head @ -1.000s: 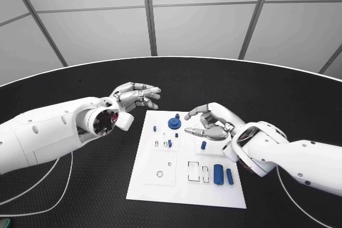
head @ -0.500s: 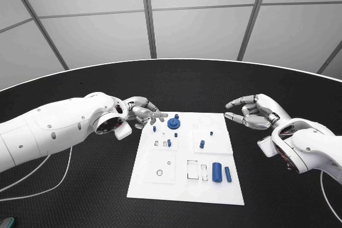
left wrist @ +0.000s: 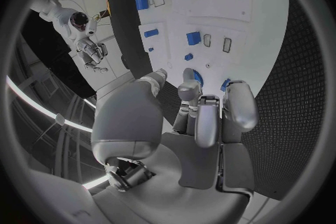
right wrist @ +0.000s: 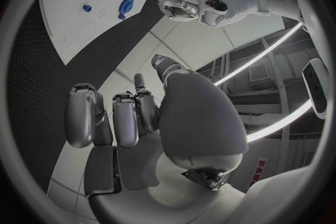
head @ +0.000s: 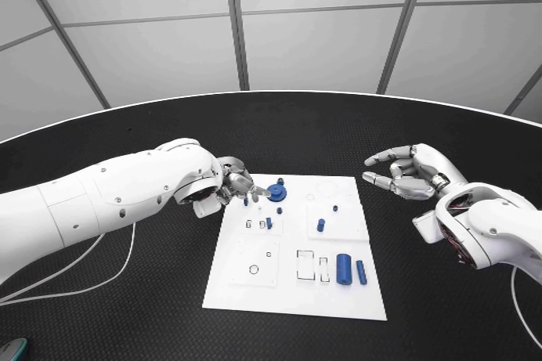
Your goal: Assemble the parts on the task board
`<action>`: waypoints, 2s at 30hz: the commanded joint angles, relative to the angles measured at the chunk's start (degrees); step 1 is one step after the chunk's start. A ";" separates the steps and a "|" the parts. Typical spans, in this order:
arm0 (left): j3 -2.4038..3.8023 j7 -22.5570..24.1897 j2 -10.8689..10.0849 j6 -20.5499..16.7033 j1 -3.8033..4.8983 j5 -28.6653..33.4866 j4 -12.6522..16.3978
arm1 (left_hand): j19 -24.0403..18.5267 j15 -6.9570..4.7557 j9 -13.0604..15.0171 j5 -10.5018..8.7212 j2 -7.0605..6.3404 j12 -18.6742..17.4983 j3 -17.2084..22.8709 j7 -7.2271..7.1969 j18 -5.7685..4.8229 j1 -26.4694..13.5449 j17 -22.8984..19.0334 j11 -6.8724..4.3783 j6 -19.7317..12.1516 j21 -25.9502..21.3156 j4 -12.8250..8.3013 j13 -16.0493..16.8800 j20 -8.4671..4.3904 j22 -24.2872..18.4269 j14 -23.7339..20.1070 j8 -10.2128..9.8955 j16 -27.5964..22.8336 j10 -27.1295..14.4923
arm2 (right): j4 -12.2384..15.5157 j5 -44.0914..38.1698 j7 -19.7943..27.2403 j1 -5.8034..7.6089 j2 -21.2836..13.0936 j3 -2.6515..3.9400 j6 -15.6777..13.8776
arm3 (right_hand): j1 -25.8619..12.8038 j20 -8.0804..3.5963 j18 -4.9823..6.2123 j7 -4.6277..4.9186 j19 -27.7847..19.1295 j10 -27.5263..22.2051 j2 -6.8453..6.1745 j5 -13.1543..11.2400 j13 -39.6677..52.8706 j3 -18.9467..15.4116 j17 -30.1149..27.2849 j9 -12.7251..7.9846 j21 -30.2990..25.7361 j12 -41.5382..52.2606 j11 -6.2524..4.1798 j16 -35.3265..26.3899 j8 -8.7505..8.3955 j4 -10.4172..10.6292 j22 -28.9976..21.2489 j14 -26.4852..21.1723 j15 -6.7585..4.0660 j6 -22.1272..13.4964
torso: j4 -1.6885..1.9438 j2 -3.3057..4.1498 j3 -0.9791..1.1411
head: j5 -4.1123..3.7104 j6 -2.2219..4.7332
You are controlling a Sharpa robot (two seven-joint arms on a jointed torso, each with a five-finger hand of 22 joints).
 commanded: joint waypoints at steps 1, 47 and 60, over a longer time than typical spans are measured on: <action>0.00 -1.77 1.20 0.75 0.01 -1.51 -0.38 | 0.44 -0.48 0.27 -0.21 -0.14 0.62 -0.46 -0.03 -0.83 -0.48 10.51 -0.01 -0.24 0.32 -0.04 0.33 -0.10 0.31 4.79 0.48 0.43 0.60 | -0.09 0.00 -0.20 0.00 0.07 0.00 -0.06 | 0.13 -0.41 0.29 0.11 0.17 0.08 -0.38 0.20 5.07 0.43 3.76 -0.08 -0.24 -0.22 -0.24 -0.12 0.25 0.03 3.87 3.40 -0.50 -0.26 | -0.07 0.29 -0.06 | 0.00 -0.14; -0.23 -7.81 8.74 10.07 -0.05 -3.38 -7.05 | 0.78 -0.68 2.17 -0.28 0.16 1.01 -1.74 -0.33 -1.02 -1.69 10.25 -0.26 -0.47 0.97 0.03 0.31 -0.25 1.51 4.73 1.64 0.35 0.40 | -0.38 0.00 -1.53 0.00 0.45 -0.01 0.07 | 0.13 -0.41 0.36 0.20 0.10 0.02 -0.51 0.97 4.95 0.71 3.74 -0.21 -0.61 -0.33 -0.17 -0.17 0.17 0.10 3.59 3.41 -0.46 -0.61 | -0.02 0.47 -0.09 | -0.11 -1.96; -0.66 -8.35 9.43 11.23 -0.13 -3.38 -7.99 | 0.79 -0.70 2.35 -0.27 0.30 1.09 -1.74 -0.37 -1.03 -1.65 10.27 -0.30 -0.46 1.01 0.02 0.35 -0.26 1.56 4.73 1.77 0.36 0.44 | -0.65 0.00 -1.69 0.00 0.68 -0.01 0.24 | 0.15 -0.40 0.35 0.21 0.13 0.08 -0.50 1.10 5.00 0.79 3.82 -0.22 -0.60 -0.27 -0.16 -0.15 0.18 0.11 3.60 3.43 -0.45 -0.63 | -0.06 0.48 -0.02 | -0.03 -2.28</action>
